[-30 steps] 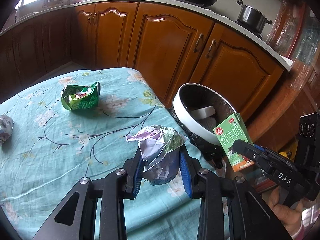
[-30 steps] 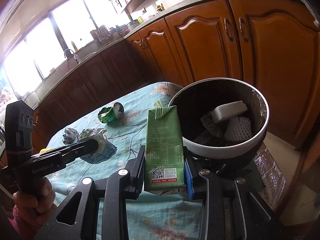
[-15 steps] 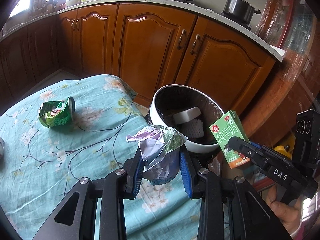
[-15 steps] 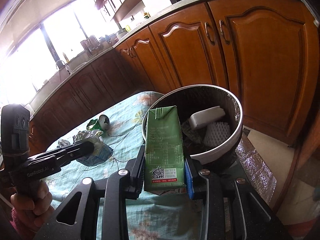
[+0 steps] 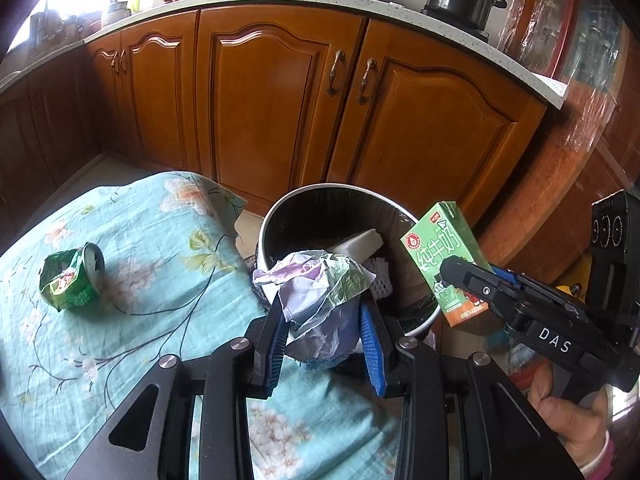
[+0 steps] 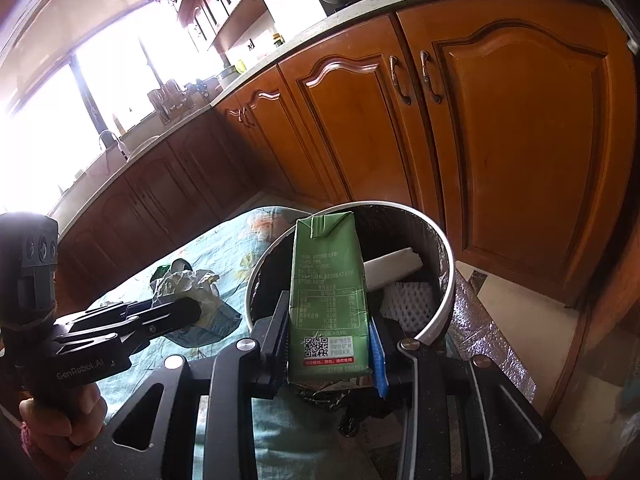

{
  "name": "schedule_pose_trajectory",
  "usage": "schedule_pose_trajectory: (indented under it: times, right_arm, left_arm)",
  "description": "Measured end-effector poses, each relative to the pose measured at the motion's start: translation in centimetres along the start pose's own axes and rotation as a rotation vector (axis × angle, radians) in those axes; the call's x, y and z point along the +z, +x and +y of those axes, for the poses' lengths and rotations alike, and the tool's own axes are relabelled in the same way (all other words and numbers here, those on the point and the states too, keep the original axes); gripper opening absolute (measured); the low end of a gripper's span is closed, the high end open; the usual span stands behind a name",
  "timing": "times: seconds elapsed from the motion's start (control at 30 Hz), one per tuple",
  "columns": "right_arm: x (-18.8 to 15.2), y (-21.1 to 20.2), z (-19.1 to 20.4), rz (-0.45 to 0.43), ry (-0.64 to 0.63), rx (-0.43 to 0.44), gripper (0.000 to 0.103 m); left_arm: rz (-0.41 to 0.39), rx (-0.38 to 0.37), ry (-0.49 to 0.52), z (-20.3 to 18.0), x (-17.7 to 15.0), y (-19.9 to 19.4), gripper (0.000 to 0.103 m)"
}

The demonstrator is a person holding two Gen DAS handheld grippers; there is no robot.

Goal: Collect trash
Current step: 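Carry the foil paper and green carton to the bin and open both tools, then move both open tools back toward the table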

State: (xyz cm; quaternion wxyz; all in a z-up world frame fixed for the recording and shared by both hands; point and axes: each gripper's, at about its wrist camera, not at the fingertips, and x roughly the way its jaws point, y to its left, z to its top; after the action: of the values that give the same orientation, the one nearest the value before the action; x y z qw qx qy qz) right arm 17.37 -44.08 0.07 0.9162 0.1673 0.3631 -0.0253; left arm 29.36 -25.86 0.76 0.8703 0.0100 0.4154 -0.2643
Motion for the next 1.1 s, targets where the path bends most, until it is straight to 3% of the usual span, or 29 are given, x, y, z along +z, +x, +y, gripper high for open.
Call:
schedule_pose_trajectory:
  times: [0.4,0.5,0.57,0.67,0.87,1.1]
  right_arm:
    - [1.8,3.6,-1.5,0.06,-0.001,-0.013,0.033]
    - [2.0,4.4,-1.7,0.075,0.005,-0.012,0.036]
    - [2.2,4.9,-2.3,0.085,0.026,-0.007,0.041]
    - [2.2,4.9,-2.7,0.075,0.045,-0.002,0.048]
    - [1.6,3.4,-3.2,0.039,0.077,0.006,0.05]
    - [0.3,1.8,-1.4,0.008,0.085,0.038,0.064]
  left_arm:
    - [0.065,-0.002,0.025,-1.1,2.9,5.4,0.037]
    - [0.081,-0.001,0.021,-1.1,3.2,6.3,0.044]
    - [0.089,0.005,0.013,-1.1,3.2,6.6,0.056]
    - [0.081,-0.006,0.006,-0.9,3.0,6.6,0.064]
    - [0.054,-0.002,-0.021,0.0,1.5,5.0,0.064]
    - [0.029,-0.007,-0.13,3.1,-2.0,1.5,0.064]
